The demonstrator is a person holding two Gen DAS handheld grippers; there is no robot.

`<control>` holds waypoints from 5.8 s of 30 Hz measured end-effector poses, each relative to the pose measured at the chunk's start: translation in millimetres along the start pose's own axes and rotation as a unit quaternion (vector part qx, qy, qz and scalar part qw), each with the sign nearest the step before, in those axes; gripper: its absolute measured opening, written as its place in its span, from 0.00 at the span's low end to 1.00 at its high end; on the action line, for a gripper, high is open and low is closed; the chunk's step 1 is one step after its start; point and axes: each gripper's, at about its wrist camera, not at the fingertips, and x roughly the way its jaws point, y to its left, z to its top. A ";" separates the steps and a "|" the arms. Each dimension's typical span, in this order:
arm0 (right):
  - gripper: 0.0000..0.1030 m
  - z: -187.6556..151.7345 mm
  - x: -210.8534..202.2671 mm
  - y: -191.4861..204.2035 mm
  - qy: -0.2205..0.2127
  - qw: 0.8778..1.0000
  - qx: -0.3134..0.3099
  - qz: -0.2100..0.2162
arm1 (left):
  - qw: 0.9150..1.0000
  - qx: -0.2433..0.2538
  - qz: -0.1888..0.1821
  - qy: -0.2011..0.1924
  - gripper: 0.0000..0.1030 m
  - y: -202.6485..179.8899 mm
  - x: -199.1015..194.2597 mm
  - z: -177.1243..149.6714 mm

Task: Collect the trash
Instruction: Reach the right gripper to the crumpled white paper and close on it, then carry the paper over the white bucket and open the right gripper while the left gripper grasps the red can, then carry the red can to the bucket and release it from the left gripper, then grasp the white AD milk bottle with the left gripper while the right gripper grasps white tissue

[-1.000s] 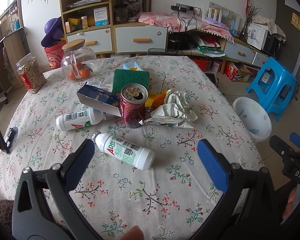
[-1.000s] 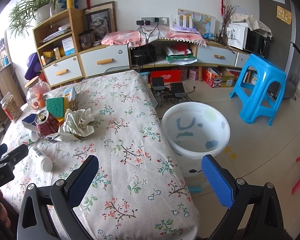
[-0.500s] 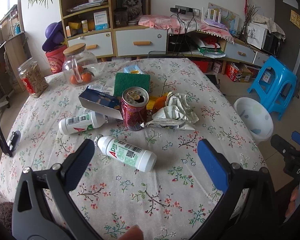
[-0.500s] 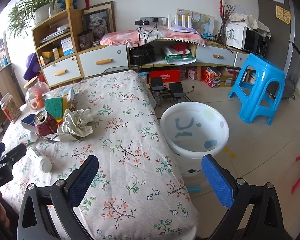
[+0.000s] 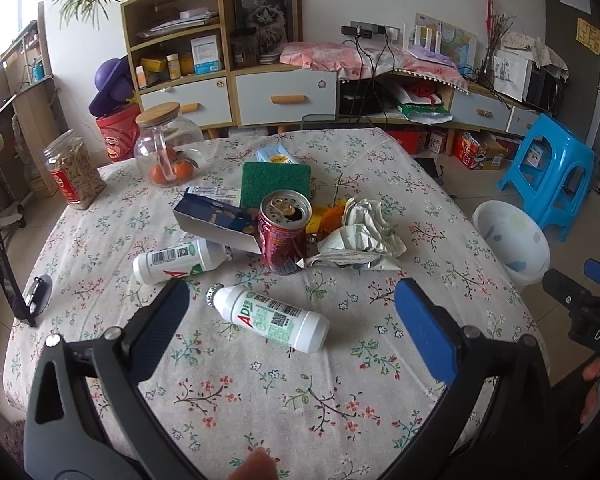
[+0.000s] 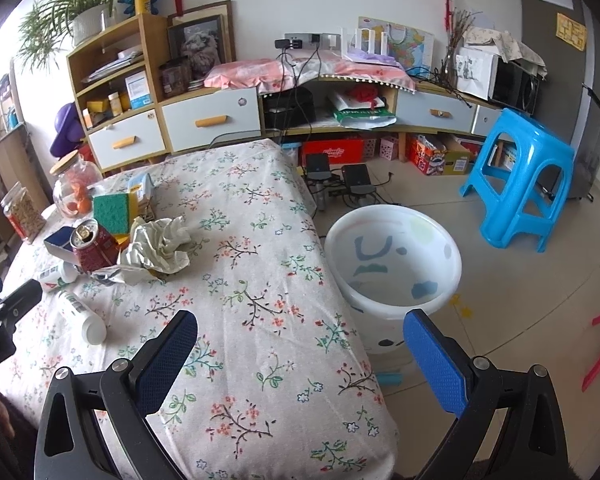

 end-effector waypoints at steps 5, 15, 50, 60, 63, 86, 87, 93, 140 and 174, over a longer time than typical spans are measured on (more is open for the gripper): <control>1.00 14.7 6.6 12.7 0.035 0.999 -0.021 0.023 | 1.000 -0.004 -0.010 0.026 0.99 17.2 5.4 13.3; 1.00 63.5 44.8 69.0 0.095 0.990 -0.071 0.080 | 0.995 -0.052 -0.015 0.086 0.99 67.7 24.4 42.0; 0.34 73.1 150.3 79.8 0.197 0.944 0.028 0.263 | 0.984 -0.024 -0.145 0.098 0.75 59.4 105.0 44.4; 0.34 76.0 129.3 13.6 0.170 0.954 0.080 0.234 | 0.987 0.046 -0.128 0.091 0.57 26.9 130.8 45.6; 0.34 73.9 125.2 -12.8 0.165 0.958 0.095 0.216 | 0.988 0.054 -0.115 0.085 0.51 23.7 131.6 43.2; 0.37 55.4 134.5 -169.0 0.172 0.957 0.219 0.082 | 0.997 0.021 -0.072 -0.008 0.39 16.4 78.0 74.6; 0.38 56.5 134.7 -169.4 0.171 0.957 0.219 0.085 | 0.997 0.018 -0.072 -0.011 0.39 15.1 76.1 77.6; 0.63 59.7 123.2 -178.8 0.156 0.955 0.236 0.092 | 0.995 0.042 -0.094 -0.002 0.39 -17.7 73.6 84.0; 0.73 40.9 70.8 -212.4 0.101 0.975 0.198 0.026 | 0.981 0.074 -0.158 0.088 0.99 -112.3 98.8 76.1; 0.77 69.6 151.9 47.7 0.170 0.980 0.009 0.104 | 0.981 0.011 -0.077 0.178 0.99 129.0 147.4 32.3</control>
